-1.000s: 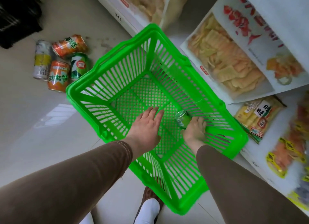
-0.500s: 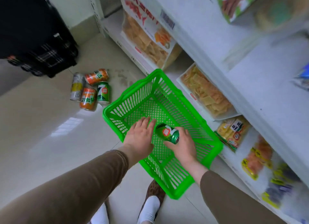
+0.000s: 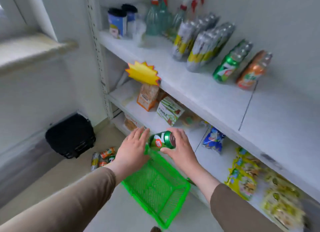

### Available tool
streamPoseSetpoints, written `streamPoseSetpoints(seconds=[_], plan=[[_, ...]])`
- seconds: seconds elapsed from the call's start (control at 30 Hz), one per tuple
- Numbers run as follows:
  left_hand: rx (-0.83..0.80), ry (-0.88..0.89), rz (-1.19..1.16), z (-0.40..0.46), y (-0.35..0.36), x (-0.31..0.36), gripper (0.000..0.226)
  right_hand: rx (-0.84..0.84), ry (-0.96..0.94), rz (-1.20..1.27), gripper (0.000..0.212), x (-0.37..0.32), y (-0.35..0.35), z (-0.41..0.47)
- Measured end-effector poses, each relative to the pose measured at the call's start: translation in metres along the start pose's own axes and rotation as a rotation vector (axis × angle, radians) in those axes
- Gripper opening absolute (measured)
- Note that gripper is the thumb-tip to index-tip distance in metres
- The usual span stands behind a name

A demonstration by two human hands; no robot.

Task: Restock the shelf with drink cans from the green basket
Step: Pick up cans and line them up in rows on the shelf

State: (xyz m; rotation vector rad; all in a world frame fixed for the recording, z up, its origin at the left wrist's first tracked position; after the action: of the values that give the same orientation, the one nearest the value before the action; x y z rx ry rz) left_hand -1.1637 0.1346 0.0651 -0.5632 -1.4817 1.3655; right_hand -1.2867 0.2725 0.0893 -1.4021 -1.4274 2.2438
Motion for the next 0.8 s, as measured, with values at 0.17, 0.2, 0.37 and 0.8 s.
streamPoseSetpoints(seconds=[0.17,0.2,0.37,0.8], plan=[[0.143,0.135,-0.022,0.038,-0.094,0.046,0.098,0.098,-0.045,0.039,0.069,-0.058,-0.101,0.02],[0.143,0.151,-0.026,0.048,-0.105,0.054,0.098,0.106,-0.045,0.043,0.069,-0.064,-0.118,0.025],[0.15,0.207,-0.054,0.102,-0.13,0.095,0.098,0.161,-0.021,-0.038,0.077,-0.066,-0.189,0.067],[0.073,0.22,-0.033,0.197,-0.098,0.14,0.098,0.132,0.005,-0.126,0.07,0.01,-0.22,0.191]])
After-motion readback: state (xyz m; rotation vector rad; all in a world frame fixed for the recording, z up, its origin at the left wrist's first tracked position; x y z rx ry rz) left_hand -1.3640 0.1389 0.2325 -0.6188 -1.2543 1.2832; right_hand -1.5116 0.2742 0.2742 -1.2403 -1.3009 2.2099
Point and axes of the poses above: each hand's wrist, its own z-axis towards the middle knuckle, its own y-axis out of the palm, x = y × z, the point moved 4 cm from there along z, towards the middle knuckle, and after that the axes turned 13 degrees about x, right-handed, at the moved point
